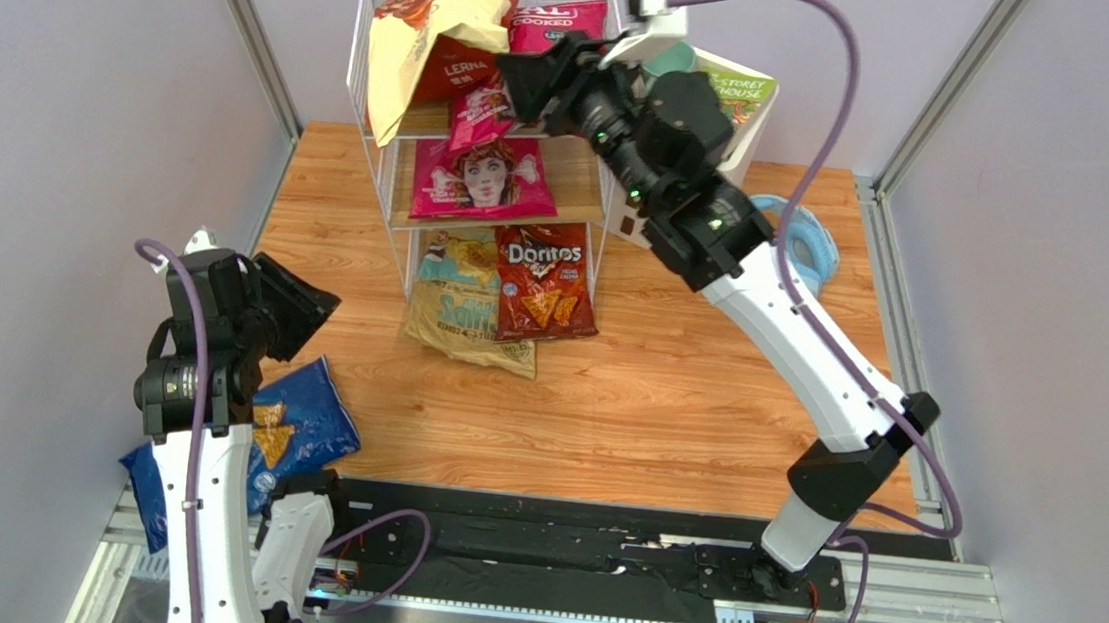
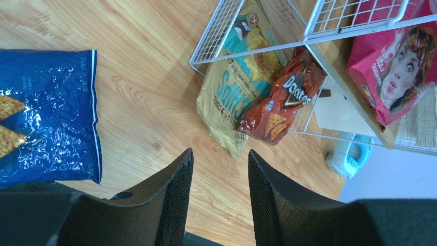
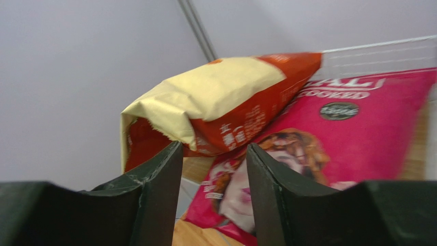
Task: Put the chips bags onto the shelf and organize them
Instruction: Place the potato chip on the shelf, then move the potato chip to the center of the board.
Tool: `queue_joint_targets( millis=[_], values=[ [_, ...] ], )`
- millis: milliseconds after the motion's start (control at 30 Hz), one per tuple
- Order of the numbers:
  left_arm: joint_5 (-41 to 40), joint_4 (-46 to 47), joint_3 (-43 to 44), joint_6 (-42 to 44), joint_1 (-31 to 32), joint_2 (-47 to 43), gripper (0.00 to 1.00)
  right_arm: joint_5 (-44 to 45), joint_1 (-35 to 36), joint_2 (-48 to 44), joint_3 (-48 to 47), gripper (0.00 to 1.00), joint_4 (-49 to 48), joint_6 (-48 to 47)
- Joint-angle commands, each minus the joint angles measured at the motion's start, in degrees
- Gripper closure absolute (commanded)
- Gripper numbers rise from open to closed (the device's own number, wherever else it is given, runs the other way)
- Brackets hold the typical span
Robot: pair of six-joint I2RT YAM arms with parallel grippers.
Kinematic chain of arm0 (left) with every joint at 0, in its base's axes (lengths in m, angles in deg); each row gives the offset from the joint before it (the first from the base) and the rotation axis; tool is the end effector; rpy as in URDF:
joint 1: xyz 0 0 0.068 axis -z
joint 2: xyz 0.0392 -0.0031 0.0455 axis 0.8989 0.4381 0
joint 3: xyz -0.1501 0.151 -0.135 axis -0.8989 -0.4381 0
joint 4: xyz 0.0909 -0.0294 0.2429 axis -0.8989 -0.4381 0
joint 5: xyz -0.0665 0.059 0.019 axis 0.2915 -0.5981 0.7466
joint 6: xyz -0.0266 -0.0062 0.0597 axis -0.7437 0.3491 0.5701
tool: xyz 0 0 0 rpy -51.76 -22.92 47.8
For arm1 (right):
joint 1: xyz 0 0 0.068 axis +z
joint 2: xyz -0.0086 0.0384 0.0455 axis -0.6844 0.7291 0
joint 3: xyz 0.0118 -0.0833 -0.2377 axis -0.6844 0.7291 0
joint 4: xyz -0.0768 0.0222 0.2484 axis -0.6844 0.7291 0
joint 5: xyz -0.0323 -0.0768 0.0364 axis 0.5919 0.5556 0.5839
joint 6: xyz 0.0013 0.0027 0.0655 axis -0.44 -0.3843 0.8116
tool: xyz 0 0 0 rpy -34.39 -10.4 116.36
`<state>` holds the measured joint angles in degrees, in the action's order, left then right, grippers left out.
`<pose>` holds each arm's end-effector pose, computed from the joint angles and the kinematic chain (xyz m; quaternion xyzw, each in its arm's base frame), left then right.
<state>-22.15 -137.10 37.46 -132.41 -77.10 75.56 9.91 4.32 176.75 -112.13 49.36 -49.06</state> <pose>0.1391 0.0241 0.3501 -0.4098 0.7929 -0.1928 0.4077 0.2653 0.2779 0.5224 -0.0854 0.6262 0.3973 0.6654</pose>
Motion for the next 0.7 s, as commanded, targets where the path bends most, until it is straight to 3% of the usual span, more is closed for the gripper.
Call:
queue_joint_targets(
  millis=[0,133,367,400,433,467,567,667],
  values=[
    [-0.2,0.7,3.2,1.4,0.3,0.9,0.5,0.5,-7.1,-6.0,-0.3,0.53,-1.3,-0.5],
    [0.7,1.9,4.0,0.6,0.3,3.1,0.5,-3.0,-13.0,-3.2,-4.0,0.52,0.7,2.9],
    [-1.8,1.4,5.3,0.6,0.3,5.5,0.49,-10.7,-13.5,4.0,-13.3,0.49,2.5,6.8],
    [-3.0,-0.1,5.4,0.6,0.3,5.8,0.47,-10.6,-13.5,4.1,-13.3,0.48,2.6,6.7],
    [-4.7,-1.0,5.5,1.2,0.3,5.9,0.3,-10.0,-13.8,3.9,-13.2,0.47,2.9,6.3],
    [-7.5,-1.9,5.5,1.7,0.2,6.1,0.2,-9.8,-14.3,3.5,-12.8,0.46,3.0,5.4],
    [-8.6,-6.7,5.4,3.1,0.2,7.8,0.19,-11.5,-19.6,1.8,-15.2,0.45,11.1,7.2],
    [-11.1,-9.3,4.4,2.4,0.2,8.4,0.19,-12.0,-26.5,-5.7,-7.3,0.45,15.7,8.3]
  ],
)
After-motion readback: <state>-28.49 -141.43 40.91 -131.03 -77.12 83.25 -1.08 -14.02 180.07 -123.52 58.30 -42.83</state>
